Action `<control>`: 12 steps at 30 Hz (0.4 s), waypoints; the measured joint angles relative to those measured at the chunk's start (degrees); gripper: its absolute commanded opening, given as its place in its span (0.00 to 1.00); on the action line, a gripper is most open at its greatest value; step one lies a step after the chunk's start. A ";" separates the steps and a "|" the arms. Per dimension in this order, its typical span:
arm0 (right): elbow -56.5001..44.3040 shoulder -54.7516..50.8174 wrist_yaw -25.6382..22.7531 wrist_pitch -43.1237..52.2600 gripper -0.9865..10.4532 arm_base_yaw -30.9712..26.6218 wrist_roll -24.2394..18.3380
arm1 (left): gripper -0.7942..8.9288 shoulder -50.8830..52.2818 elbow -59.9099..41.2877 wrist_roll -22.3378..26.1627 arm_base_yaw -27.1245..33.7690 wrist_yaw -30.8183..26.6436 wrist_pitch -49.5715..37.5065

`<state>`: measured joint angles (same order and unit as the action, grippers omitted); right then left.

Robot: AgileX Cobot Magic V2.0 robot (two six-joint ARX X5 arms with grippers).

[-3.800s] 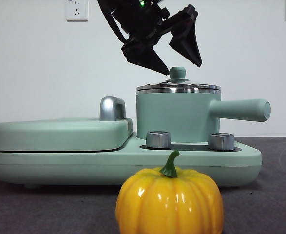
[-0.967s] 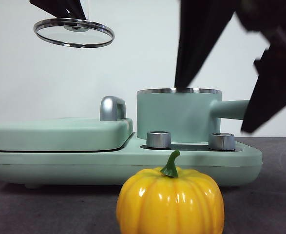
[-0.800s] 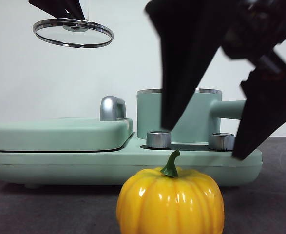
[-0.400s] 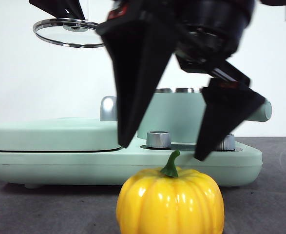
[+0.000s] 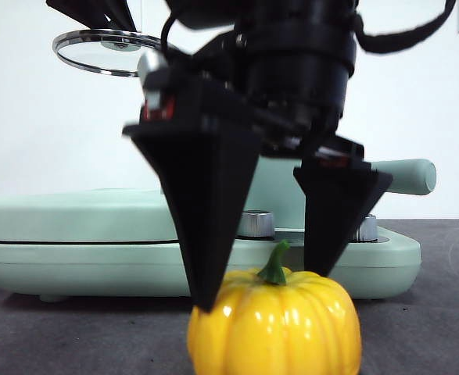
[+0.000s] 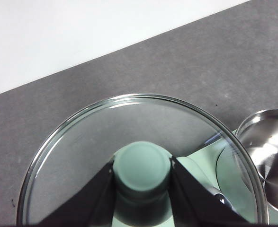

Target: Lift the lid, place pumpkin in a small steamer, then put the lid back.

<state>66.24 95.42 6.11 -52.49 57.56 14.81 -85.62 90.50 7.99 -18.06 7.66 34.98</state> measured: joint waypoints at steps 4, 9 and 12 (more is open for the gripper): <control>0.00 1.90 0.90 -0.09 0.62 0.28 -0.07 | 0.10 0.00 0.00 0.00 0.00 0.02 0.00; 0.00 4.07 3.32 -0.02 0.62 0.50 -0.11 | 0.10 0.00 0.00 0.00 0.00 0.02 0.00; 0.00 4.87 3.26 -0.15 0.57 0.50 -0.11 | 0.10 0.00 0.00 0.00 0.00 0.02 0.00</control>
<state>66.24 100.29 9.37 -52.64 58.06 14.70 -85.62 90.50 7.99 -18.06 7.68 34.98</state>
